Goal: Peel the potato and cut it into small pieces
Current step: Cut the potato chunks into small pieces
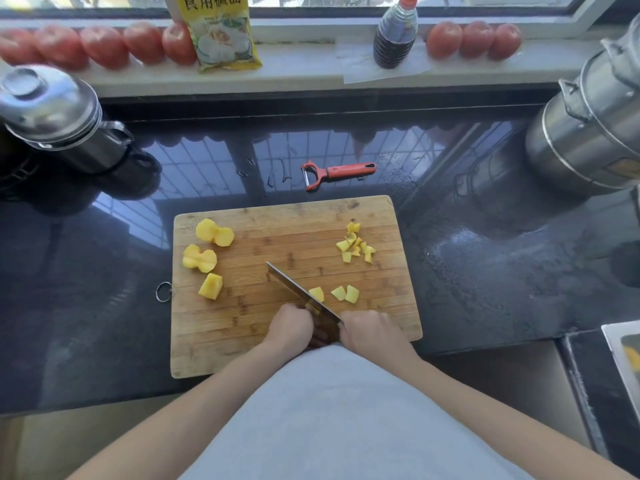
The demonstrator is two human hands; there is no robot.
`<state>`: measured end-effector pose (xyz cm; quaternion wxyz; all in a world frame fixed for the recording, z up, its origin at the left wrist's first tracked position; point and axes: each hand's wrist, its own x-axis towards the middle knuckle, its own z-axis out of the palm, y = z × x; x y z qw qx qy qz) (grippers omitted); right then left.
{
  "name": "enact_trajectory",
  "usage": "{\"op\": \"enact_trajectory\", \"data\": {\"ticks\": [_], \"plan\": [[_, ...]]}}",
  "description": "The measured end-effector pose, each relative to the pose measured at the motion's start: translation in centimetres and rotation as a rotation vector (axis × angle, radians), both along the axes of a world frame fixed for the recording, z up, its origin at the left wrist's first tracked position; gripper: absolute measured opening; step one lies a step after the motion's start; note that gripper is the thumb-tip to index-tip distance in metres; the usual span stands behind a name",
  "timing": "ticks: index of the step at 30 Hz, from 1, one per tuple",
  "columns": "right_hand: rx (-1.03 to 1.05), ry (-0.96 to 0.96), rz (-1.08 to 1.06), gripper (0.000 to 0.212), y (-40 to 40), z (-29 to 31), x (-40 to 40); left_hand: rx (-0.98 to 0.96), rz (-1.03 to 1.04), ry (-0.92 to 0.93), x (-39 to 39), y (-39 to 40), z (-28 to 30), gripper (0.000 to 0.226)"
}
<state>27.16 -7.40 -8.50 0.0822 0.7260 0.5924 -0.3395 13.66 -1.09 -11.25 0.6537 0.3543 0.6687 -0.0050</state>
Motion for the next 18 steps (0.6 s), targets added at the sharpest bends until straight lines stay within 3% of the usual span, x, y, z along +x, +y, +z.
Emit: {"op": "enact_trajectory", "data": {"ticks": [6,12,18], "plan": [[0.097,0.084,-0.042,0.025,-1.6,1.4,1.5,-0.06,0.019,-0.034,-0.3,0.0,0.2,0.026],[-0.008,-0.056,0.091,0.03,-2.6,1.5,2.3,-0.07,0.043,-0.046,-0.2,-0.1,-0.1,0.025],[-0.089,-0.08,0.094,0.026,-2.8,1.5,2.6,-0.043,0.029,-0.045,-0.3,-0.1,-0.4,0.026]]}}
